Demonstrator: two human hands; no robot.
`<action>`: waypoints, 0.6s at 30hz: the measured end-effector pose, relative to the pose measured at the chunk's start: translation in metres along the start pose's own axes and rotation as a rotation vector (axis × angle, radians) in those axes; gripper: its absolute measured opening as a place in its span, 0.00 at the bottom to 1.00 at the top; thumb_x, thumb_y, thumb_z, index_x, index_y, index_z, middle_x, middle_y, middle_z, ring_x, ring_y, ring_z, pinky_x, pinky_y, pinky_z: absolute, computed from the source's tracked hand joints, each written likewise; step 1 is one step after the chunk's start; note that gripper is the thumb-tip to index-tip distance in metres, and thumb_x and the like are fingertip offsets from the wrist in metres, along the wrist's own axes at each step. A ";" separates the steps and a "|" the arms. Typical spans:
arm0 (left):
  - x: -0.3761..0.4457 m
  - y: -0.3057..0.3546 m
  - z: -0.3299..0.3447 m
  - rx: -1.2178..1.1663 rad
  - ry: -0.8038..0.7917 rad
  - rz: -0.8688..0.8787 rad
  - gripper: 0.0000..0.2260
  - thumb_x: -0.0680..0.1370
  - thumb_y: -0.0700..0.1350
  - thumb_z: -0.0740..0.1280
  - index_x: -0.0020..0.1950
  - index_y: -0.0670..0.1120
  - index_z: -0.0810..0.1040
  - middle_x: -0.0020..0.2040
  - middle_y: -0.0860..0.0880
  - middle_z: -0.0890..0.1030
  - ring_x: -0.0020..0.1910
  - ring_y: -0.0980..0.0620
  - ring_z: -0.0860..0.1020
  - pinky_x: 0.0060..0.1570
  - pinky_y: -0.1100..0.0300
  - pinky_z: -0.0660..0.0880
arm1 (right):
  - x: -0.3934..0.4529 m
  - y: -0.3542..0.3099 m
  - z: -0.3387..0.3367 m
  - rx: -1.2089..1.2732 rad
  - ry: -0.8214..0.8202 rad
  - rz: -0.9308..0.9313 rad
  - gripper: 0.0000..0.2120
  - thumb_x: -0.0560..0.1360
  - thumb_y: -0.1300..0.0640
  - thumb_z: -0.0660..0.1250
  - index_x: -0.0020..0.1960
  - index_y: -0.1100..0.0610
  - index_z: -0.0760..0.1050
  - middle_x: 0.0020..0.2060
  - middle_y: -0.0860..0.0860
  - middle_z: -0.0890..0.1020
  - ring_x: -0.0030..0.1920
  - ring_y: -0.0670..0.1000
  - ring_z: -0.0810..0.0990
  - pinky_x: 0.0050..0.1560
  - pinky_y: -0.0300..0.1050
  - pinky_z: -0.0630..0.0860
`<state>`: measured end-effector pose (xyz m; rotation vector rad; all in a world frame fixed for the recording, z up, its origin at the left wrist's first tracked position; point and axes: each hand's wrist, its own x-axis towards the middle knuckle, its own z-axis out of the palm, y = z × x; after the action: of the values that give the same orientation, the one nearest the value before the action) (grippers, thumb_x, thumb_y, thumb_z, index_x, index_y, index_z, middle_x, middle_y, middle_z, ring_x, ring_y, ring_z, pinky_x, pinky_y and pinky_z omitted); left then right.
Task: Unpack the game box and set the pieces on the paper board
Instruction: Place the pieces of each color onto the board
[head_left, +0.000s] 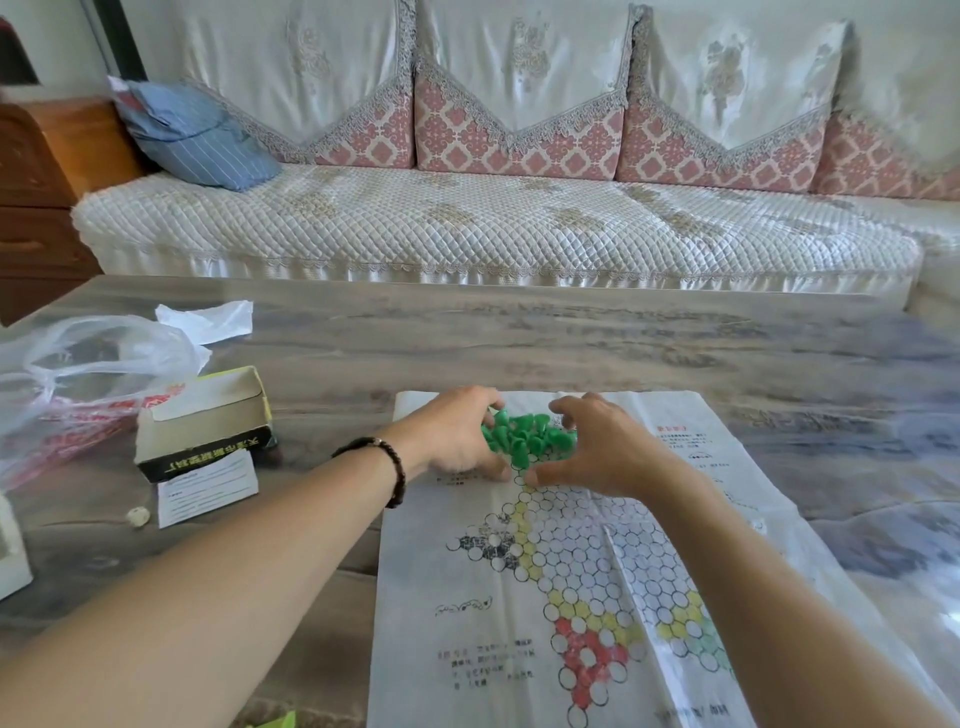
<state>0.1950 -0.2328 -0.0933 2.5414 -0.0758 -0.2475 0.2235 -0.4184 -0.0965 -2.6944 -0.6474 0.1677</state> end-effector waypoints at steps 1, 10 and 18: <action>0.004 0.002 0.001 -0.028 -0.001 0.012 0.39 0.65 0.48 0.80 0.72 0.48 0.67 0.64 0.50 0.74 0.54 0.53 0.73 0.52 0.60 0.67 | 0.003 0.000 0.002 0.000 0.019 0.001 0.43 0.65 0.40 0.75 0.73 0.55 0.64 0.64 0.52 0.72 0.61 0.52 0.73 0.60 0.47 0.71; 0.001 -0.004 -0.006 0.172 0.122 0.028 0.51 0.58 0.63 0.79 0.74 0.48 0.61 0.67 0.47 0.65 0.62 0.48 0.71 0.54 0.54 0.71 | 0.009 0.011 -0.005 0.119 0.006 -0.037 0.37 0.67 0.46 0.76 0.71 0.55 0.66 0.61 0.50 0.75 0.54 0.47 0.72 0.53 0.39 0.67; 0.020 0.007 -0.003 0.065 0.012 0.004 0.32 0.64 0.54 0.80 0.64 0.47 0.75 0.61 0.50 0.76 0.57 0.49 0.75 0.56 0.55 0.72 | 0.008 0.013 -0.011 0.089 -0.051 -0.029 0.37 0.66 0.52 0.77 0.71 0.56 0.67 0.61 0.51 0.76 0.51 0.49 0.76 0.51 0.40 0.69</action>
<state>0.2152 -0.2393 -0.0900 2.6064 -0.0856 -0.2311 0.2382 -0.4289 -0.0917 -2.6021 -0.6772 0.2527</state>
